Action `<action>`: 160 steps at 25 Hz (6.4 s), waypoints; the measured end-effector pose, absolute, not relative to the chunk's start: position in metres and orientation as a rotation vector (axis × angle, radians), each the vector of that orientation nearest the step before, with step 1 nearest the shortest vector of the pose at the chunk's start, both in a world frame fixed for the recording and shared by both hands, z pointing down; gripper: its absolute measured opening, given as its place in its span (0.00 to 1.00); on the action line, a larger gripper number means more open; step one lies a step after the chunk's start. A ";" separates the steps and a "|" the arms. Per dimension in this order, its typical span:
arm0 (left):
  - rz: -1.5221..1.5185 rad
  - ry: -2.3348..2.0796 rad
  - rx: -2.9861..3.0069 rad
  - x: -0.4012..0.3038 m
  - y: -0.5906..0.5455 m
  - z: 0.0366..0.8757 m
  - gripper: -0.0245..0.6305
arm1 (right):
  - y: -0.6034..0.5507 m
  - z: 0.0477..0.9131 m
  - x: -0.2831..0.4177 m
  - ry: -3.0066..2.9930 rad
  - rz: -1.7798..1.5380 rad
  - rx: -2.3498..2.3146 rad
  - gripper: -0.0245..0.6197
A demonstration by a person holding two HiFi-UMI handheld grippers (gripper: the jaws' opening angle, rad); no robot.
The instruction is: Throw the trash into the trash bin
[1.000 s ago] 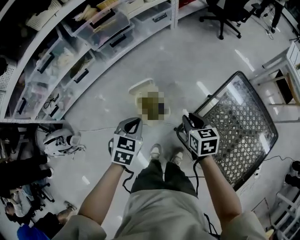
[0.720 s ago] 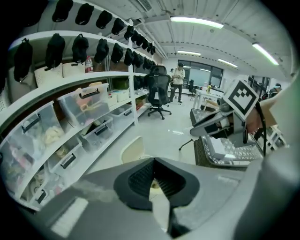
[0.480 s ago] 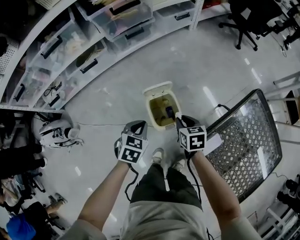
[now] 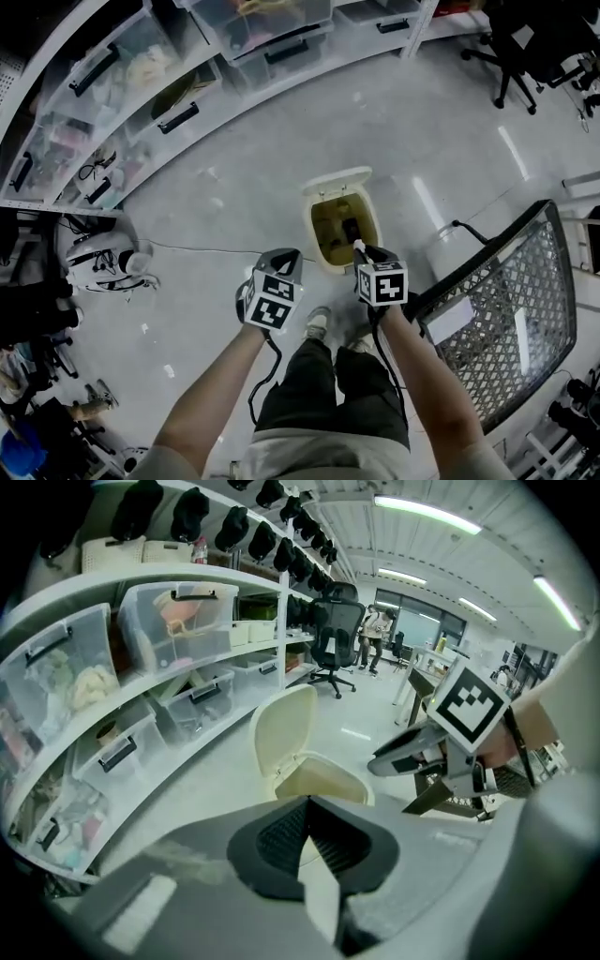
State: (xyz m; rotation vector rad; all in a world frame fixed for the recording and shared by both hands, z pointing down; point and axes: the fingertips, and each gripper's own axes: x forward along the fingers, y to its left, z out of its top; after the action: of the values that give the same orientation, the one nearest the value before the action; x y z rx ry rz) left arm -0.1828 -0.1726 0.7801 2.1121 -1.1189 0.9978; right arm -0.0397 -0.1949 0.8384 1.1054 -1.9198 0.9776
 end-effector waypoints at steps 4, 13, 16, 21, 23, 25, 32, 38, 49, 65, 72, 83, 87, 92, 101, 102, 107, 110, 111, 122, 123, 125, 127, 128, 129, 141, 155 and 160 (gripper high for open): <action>1.005 -1.116 2.109 -0.192 -0.172 0.797 0.04 | -0.203 0.864 -0.038 -1.894 0.948 1.146 0.27; 0.997 -1.124 2.096 -0.188 -0.166 0.781 0.04 | -0.208 0.830 -0.030 -1.958 0.941 1.171 0.30; 0.980 -1.136 2.123 -0.188 -0.170 0.756 0.04 | -0.210 0.787 -0.035 -2.032 0.899 1.178 0.31; 0.963 -1.183 2.183 -0.184 -0.177 0.701 0.04 | -0.207 0.708 -0.023 -2.139 0.829 1.235 0.31; 0.961 -1.210 2.230 -0.180 -0.180 0.672 0.04 | -0.204 0.676 -0.012 -2.176 0.772 1.265 0.31; 0.951 -1.239 2.286 -0.174 -0.182 0.640 0.04 | -0.201 0.643 0.002 -2.203 0.712 1.313 0.31; 0.914 -1.295 2.429 -0.151 -0.180 0.542 0.04 | -0.180 0.529 0.055 -2.275 0.559 1.509 0.32; 0.850 -1.339 2.528 -0.131 -0.172 0.464 0.04 | -0.151 0.435 0.086 -2.342 0.453 1.627 0.32; 0.746 -1.355 2.792 -0.083 -0.147 0.332 0.04 | -0.088 0.300 0.141 -2.430 0.289 1.855 0.32; 0.641 -1.216 3.003 -0.001 -0.112 0.268 0.04 | -0.019 0.260 0.205 -2.303 0.255 2.039 0.33; 0.636 -1.130 3.027 0.025 -0.120 0.290 0.04 | -0.037 0.313 0.220 -2.200 0.485 2.053 0.42; 0.902 -0.995 2.857 0.046 -0.147 0.401 0.04 | -0.077 0.434 0.220 -1.982 1.048 2.168 0.51; 0.954 -0.932 2.786 0.050 -0.151 0.441 0.04 | -0.083 0.486 0.217 -1.863 1.163 2.169 0.54; 1.027 -0.858 2.732 0.052 -0.154 0.482 0.04 | -0.084 0.550 0.211 -1.696 1.278 2.216 0.54; 1.085 -0.823 2.593 0.036 -0.161 0.549 0.04 | -0.079 0.650 0.198 -1.432 1.454 2.154 0.57; 1.096 -0.816 2.583 0.035 -0.161 0.557 0.04 | -0.080 0.659 0.198 -1.408 1.467 2.146 0.57; 1.141 -0.781 2.514 0.021 -0.158 0.590 0.04 | -0.074 0.707 0.192 -1.211 1.592 2.126 0.62; 1.146 -0.773 2.469 0.012 -0.155 0.605 0.04 | -0.066 0.732 0.187 -1.106 1.676 2.101 0.64; 1.146 -0.772 2.459 0.009 -0.155 0.608 0.04 | -0.065 0.738 0.185 -1.085 1.688 2.089 0.64; 1.137 -0.799 2.415 -0.014 -0.156 0.622 0.04 | -0.066 0.735 0.199 -1.030 1.627 2.110 0.51; 1.138 -0.808 2.421 -0.016 -0.157 0.621 0.04 | -0.069 0.728 0.201 -1.059 1.613 2.116 0.51; 1.133 -0.836 2.428 -0.022 -0.161 0.617 0.04 | -0.081 0.712 0.202 -1.143 1.574 2.124 0.51; 1.121 -0.880 2.430 -0.032 -0.168 0.610 0.04 | -0.098 0.693 0.197 -1.256 1.533 2.116 0.51; 1.115 -0.905 2.430 -0.039 -0.171 0.605 0.04 | -0.107 0.684 0.193 -1.317 1.529 2.106 0.51; 1.109 -0.932 2.429 -0.045 -0.175 0.600 0.04 | -0.117 0.674 0.186 -1.381 1.541 2.091 0.51; 1.041 -1.287 2.338 -0.145 -0.218 0.578 0.04 | -0.222 0.630 0.059 -2.014 1.273 1.551 0.51; 0.962 -1.290 2.168 -0.193 -0.211 0.700 0.04 | -0.245 0.767 -0.045 -1.953 1.056 1.267 0.51; 0.935 -1.232 2.175 -0.202 -0.203 0.751 0.04 | -0.227 0.842 -0.061 -1.888 1.064 1.185 0.51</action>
State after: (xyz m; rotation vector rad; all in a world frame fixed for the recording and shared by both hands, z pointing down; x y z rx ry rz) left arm -0.2016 -0.2030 0.7508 2.1750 -1.2315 0.9355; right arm -0.0613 -0.2271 0.8415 1.1850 -1.8881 1.0638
